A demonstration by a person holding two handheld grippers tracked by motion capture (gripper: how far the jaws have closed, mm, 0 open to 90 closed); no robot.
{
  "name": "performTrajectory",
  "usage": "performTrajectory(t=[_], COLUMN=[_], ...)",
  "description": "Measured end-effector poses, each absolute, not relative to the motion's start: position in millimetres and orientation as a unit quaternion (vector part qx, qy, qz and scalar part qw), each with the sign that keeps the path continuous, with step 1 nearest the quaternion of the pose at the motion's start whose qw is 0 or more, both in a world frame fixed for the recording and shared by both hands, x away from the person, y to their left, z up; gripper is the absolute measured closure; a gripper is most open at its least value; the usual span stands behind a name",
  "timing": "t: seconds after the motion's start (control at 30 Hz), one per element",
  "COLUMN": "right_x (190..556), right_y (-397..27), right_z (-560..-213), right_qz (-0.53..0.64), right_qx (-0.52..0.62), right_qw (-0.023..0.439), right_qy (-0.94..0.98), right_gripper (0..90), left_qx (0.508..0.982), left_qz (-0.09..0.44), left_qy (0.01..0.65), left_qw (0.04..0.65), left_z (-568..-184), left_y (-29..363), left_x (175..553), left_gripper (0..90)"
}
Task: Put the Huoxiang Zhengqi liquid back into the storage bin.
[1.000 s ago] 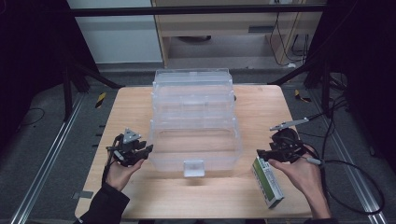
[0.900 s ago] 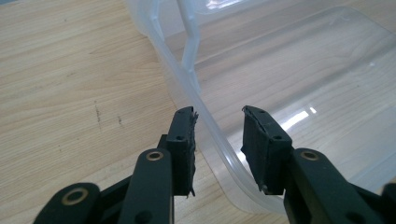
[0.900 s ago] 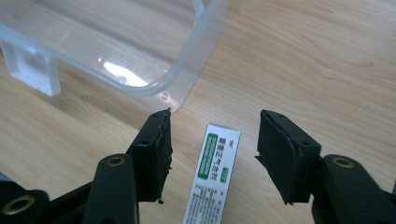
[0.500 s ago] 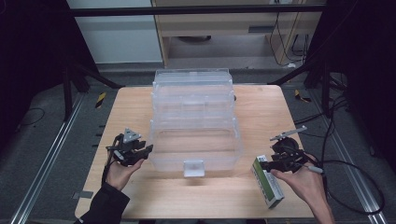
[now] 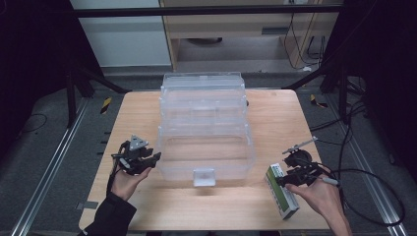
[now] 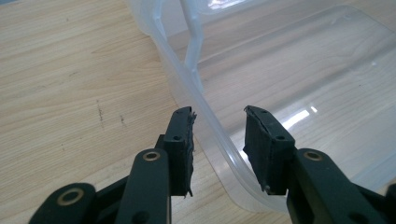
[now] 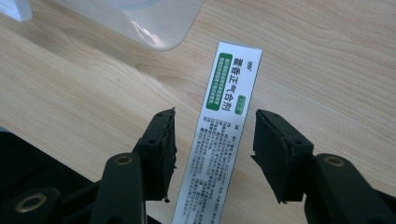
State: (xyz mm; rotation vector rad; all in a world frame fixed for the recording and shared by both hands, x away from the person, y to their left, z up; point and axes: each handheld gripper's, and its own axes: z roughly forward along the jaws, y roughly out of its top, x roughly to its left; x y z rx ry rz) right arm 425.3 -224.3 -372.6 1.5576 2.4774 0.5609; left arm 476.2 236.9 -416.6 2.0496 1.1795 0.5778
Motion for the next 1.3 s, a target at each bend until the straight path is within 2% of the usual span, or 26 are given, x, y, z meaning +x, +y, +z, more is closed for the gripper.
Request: performTrajectory(t=[1.07,1.2,1.3], right_x=[428.0,430.2,431.4], right_y=[-226.1,-224.2,-223.9], right_z=[-392.9,-391.5,-391.0], right_qz=[0.153,0.140,0.132], right_qx=[0.539,0.533,0.526], right_qw=[0.043,0.049,0.054], right_qy=[0.827,0.833,0.838], right_gripper=[57.9,62.3,62.3], left_qx=[0.790,0.790,0.790], left_qz=[0.224,0.224,0.224], left_qy=[0.454,0.454,0.454], left_qw=[0.346,0.346,0.345], left_z=[-417.0,-417.0,-416.9], left_y=[236.8,236.9,236.7], left_x=[477.0,477.0,476.9], left_gripper=[61.8,61.7,61.7])
